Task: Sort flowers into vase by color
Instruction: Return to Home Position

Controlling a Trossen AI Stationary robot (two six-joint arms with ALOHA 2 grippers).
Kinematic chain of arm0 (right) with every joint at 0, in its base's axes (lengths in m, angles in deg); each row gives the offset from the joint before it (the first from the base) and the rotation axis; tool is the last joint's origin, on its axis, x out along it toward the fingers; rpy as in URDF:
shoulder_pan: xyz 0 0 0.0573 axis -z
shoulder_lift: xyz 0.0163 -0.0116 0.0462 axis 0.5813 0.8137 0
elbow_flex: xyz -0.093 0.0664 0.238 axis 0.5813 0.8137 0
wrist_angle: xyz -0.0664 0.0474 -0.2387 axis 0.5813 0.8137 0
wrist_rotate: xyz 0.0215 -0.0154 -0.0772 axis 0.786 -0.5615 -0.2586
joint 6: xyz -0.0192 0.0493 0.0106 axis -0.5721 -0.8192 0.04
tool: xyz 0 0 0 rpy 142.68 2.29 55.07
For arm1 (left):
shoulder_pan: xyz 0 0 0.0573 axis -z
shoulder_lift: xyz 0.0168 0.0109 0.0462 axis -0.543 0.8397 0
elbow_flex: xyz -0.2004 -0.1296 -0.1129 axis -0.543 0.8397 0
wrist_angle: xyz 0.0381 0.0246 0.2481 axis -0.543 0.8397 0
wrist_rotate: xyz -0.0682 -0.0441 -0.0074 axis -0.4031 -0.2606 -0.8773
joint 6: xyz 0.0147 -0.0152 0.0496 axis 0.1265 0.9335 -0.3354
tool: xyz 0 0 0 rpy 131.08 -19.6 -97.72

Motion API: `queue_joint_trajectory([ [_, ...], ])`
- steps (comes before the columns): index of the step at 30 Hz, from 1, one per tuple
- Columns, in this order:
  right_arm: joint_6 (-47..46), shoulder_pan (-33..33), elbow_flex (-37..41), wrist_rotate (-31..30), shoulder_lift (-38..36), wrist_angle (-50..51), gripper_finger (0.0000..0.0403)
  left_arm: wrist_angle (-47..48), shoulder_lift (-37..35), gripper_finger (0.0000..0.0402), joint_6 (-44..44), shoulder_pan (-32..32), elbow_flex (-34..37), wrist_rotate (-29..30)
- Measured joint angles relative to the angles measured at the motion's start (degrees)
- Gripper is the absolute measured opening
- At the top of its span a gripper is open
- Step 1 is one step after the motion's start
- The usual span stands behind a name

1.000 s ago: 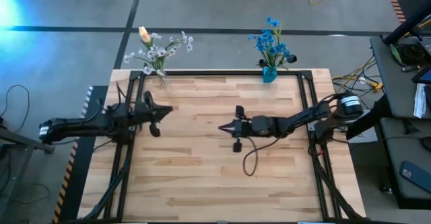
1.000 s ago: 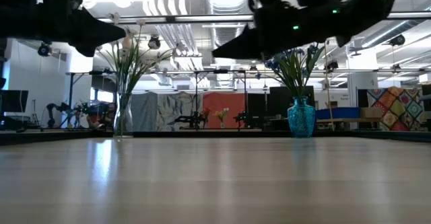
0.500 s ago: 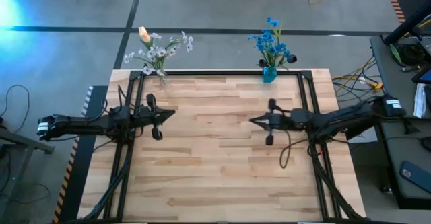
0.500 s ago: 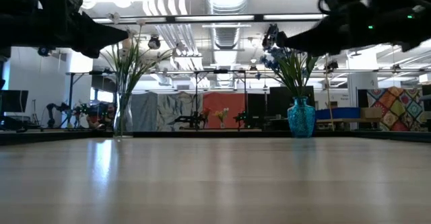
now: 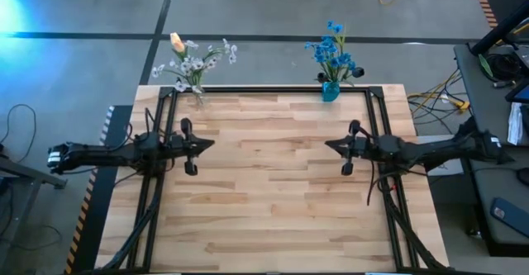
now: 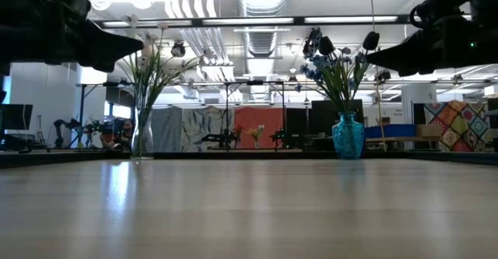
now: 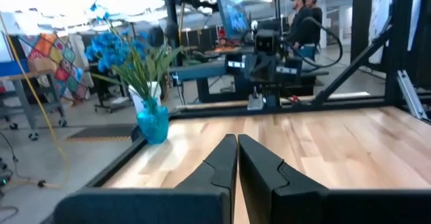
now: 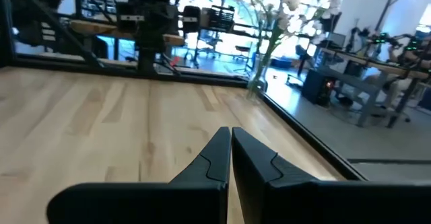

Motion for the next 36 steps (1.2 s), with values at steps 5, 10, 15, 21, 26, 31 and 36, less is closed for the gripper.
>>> queue_joint_trajectory([
  [5, 0.08, 0.0, 0.0, -0.24, -8.55, 9.07, 0.0009, 2.45, -4.17, 0.0, -2.02, 0.0, 0.0, 0.04],
  [10, -3.42, 0.0, 0.02, -1.9, -16.54, 19.27, 0.0009, 7.12, -10.08, 0.0, -2.74, 0.0, 0.02, 1.77],
  [15, -6.26, 0.0, 0.02, -4.26, -24.19, 26.54, 0.0009, 16.12, -17.9, 0.0, -2.17, 0.0, 0.02, 3.85],
  [21, -2.52, -0.01, 0.02, -5.71, -27.08, 26.6, 0.0009, 19.84, -18.51, 0.0, -0.35, 0.0, 0.04, 7.84],
  [26, -3.1, -0.02, 0.02, -5.81, -26.68, 26.61, 0.0009, 19.86, -18.52, 0.0, 0.66, 0.0, 0.04, 8.61],
  [31, -3.62, -0.02, 0.04, -4.74, -26.7, 26.78, 0.0009, 20.04, -18.5, 0.0, 0.69, 0.0, 0.04, 7.57],
  [36, -3.66, -0.02, 0.04, -4.76, -26.66, 26.78, 0.0009, 20.1, -18.3, 0.0, 1.12, 0.0, 0.04, 7.39],
])
